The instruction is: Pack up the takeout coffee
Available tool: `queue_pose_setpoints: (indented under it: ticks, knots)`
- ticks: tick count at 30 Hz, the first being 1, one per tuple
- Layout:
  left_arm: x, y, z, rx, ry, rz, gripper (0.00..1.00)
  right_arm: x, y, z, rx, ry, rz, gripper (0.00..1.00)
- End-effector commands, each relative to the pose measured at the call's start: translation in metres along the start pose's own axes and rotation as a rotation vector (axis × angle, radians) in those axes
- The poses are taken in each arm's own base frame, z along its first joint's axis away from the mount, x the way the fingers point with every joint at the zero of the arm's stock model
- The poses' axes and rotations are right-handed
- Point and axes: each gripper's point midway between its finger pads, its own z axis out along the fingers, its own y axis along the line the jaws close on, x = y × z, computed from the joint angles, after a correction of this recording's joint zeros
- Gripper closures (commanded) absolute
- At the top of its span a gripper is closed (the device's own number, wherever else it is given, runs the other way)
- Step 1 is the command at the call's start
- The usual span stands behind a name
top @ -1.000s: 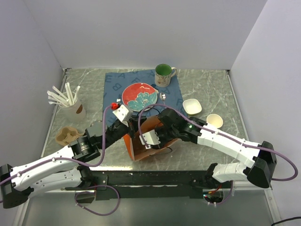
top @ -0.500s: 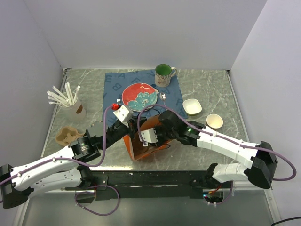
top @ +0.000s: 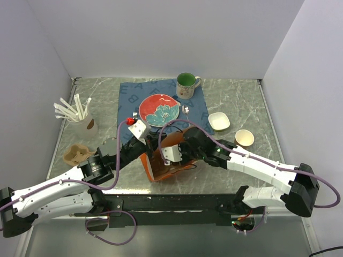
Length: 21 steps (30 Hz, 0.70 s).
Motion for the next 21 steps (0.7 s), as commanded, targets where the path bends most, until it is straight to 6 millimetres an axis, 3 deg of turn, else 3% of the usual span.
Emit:
queue_pose_setpoints:
  ticks: [1,13,21]
  knots:
    - [-0.021,0.000,-0.001,-0.004,-0.063,-0.024,0.99,0.013,0.007,0.000,-0.016,0.042,0.031,1.00]
    - [-0.021,-0.001,0.001,-0.001,-0.061,-0.025,0.99,0.003,-0.001,-0.001,-0.002,0.010,0.052,1.00]
    - [-0.013,0.003,0.002,-0.026,-0.040,-0.025,0.99,-0.028,-0.021,-0.020,0.029,-0.101,0.051,1.00]
